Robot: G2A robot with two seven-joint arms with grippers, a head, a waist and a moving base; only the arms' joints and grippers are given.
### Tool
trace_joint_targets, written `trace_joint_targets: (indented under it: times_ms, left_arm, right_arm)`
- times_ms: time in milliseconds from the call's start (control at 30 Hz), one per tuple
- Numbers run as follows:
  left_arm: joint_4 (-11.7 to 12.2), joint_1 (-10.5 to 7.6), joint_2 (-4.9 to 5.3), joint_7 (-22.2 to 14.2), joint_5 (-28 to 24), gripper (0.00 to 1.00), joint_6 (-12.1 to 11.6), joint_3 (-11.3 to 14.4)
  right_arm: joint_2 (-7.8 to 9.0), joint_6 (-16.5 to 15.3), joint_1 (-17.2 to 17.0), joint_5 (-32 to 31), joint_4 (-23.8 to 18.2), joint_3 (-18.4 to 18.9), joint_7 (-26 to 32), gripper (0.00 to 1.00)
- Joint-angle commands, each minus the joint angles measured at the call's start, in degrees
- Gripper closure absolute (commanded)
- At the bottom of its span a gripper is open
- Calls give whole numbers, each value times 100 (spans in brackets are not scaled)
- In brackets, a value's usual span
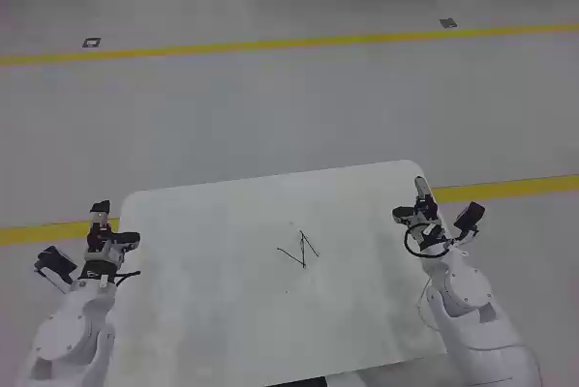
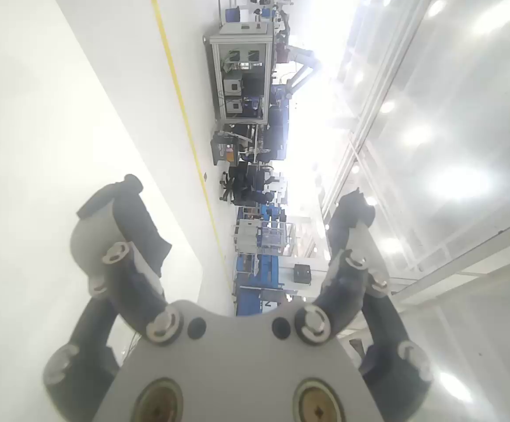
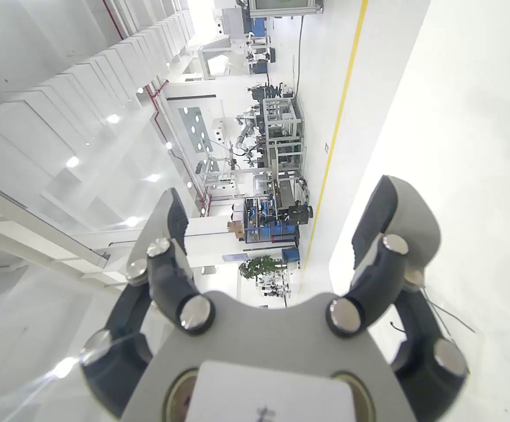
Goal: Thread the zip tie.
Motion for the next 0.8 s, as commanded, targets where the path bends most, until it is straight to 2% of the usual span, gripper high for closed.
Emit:
trace_joint_targets:
  times_ms: [0, 33, 67, 100, 133, 167, 200, 233, 267, 333, 367, 500, 600, 767]
  left_arm:
    - [0, 0, 0, 0, 0, 0, 0, 0]
    - [0, 0, 0, 0, 0, 0, 0, 0]
    - [0, 0, 0, 0, 0, 22, 0, 0]
    - [0, 0, 0, 0, 0, 0, 0, 0]
    - [0, 0, 0, 0, 0, 0, 0, 0]
    - [0, 0, 0, 0, 0, 22, 0, 0]
    - [0, 0, 0, 0, 0, 0, 0, 0]
    - [0, 0, 0, 0, 0, 0, 0, 0]
    - [0, 0, 0, 0, 0, 22, 0, 0]
    - [0, 0, 0, 0, 0, 22, 0, 0]
    - [-44, -15, 1, -39, 42, 0, 1, 23]
    - [-278, -48, 0, -288, 275, 0, 23, 183]
    - [-456, -62, -3, -587, 384, 0, 153, 374]
    - [-430, -262, -18, -1009, 775, 0, 370, 900]
  right_arm:
    - [0, 0, 0, 0, 0, 0, 0, 0]
    - [0, 0, 0, 0, 0, 0, 0, 22]
    - [0, 0, 0, 0, 0, 0, 0, 22]
    - [0, 0, 0, 0, 0, 0, 0, 22]
    - [0, 0, 0, 0, 0, 0, 0, 22]
    - [0, 0, 0, 0, 0, 0, 0, 0]
    - [0, 0, 0, 0, 0, 0, 0, 22]
    - [0, 0, 0, 0, 0, 0, 0, 22]
    - [0, 0, 0, 0, 0, 0, 0, 0]
    - [0, 0, 0, 0, 0, 0, 0, 0]
    - [0, 0, 0, 0, 0, 0, 0, 0]
    - [0, 0, 0, 0, 0, 0, 0, 0]
    - [0, 0, 0, 0, 0, 0, 0, 0]
    - [0, 0, 0, 0, 0, 0, 0, 0]
